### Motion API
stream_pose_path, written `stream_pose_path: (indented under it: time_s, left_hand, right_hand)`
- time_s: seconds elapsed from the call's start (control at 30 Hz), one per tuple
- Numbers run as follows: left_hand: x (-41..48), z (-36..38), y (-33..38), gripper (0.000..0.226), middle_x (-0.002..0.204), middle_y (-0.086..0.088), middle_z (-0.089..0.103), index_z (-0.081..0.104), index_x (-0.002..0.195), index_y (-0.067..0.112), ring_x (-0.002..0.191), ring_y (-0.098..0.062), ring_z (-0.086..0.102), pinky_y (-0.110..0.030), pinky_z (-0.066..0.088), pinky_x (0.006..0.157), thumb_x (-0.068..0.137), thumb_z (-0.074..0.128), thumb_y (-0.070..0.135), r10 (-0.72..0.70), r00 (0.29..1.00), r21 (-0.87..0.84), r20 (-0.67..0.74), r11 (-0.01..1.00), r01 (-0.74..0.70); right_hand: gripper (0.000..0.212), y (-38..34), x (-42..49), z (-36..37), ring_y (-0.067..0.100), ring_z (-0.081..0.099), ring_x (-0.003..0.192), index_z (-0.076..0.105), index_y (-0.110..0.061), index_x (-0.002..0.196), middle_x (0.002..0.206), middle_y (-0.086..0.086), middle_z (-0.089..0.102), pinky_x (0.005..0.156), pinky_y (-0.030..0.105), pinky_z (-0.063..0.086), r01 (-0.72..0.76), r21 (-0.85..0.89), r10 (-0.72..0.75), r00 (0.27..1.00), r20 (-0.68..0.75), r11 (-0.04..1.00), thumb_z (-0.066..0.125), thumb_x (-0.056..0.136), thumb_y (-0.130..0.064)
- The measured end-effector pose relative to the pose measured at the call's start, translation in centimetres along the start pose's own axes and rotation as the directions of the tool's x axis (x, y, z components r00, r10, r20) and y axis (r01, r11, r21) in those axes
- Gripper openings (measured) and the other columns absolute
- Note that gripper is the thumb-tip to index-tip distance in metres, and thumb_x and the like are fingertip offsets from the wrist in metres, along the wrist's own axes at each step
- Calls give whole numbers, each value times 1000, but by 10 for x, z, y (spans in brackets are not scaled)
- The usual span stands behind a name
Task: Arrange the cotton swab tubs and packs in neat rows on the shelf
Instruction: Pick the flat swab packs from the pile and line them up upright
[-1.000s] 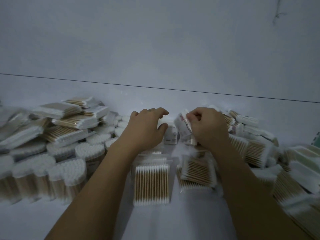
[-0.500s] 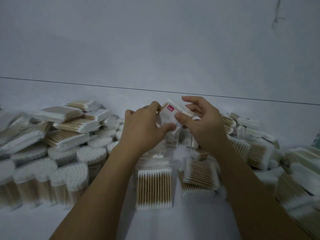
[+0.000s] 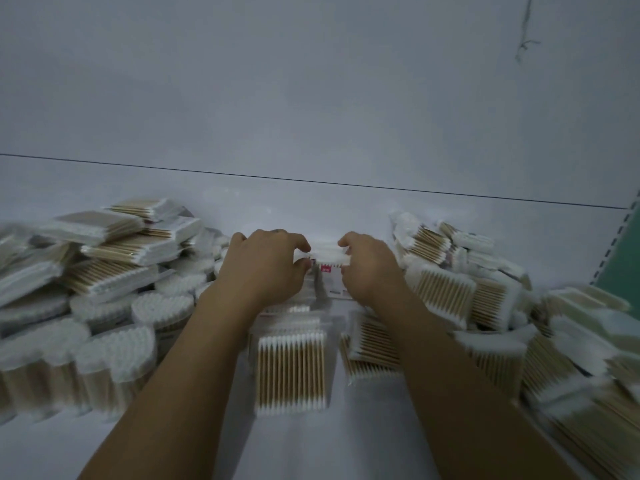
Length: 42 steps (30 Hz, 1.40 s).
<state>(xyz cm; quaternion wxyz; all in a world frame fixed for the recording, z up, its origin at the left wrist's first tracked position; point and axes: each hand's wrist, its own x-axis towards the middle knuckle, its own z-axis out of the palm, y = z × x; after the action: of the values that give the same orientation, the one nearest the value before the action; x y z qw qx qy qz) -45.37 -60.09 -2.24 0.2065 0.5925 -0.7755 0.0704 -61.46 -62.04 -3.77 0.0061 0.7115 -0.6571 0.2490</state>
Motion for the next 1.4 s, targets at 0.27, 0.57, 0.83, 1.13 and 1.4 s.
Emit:
stream_pose_path:
  time_s: [0.27,0.57,0.83,1.13,1.4]
  left_hand:
    - [0,2,2,33,130,11,59,53,130,39,125,-16,48,-40,25,105,99,44,46,13,997,-1,75,1000,-13]
    - [0,2,-1,33,132,10,58,52,130,36,124,-17,50,-41,24,106,100,43,42,22,994,-30,109,999,-19]
    - [-2,-2,6,30,136,11,55,54,130,35,127,-14,48,-38,28,109,101,43,36,177,984,-156,37,973,-169]
    - [-7,-1,16,27,122,10,65,61,122,33,115,-13,56,-40,36,105,99,47,33,251,968,-230,-20,941,-249]
    - [-6,-1,15,25,113,11,64,61,120,33,105,-11,58,-40,38,102,99,48,35,240,971,-234,-17,943,-237]
  right_hand:
    - [43,3,13,9,27,50,116,55,-19,131,132,11,41,91,29,44,-46,-53,52,991,124,998,57,90,-5]
    - [52,1,5,12,26,51,114,45,-12,138,135,10,34,96,30,41,58,-88,-42,984,174,994,61,92,-30]
    - [46,13,-2,-38,21,52,119,54,-23,134,136,1,50,99,35,43,76,-120,-87,992,-88,990,64,90,-14]
    - [36,21,-1,-11,27,46,121,57,-24,128,129,4,55,100,37,34,23,-485,-20,1000,10,874,57,92,-29]
    - [37,22,-2,-13,31,42,118,57,-13,120,126,15,47,95,39,39,-78,-561,39,996,-81,824,64,88,-29]
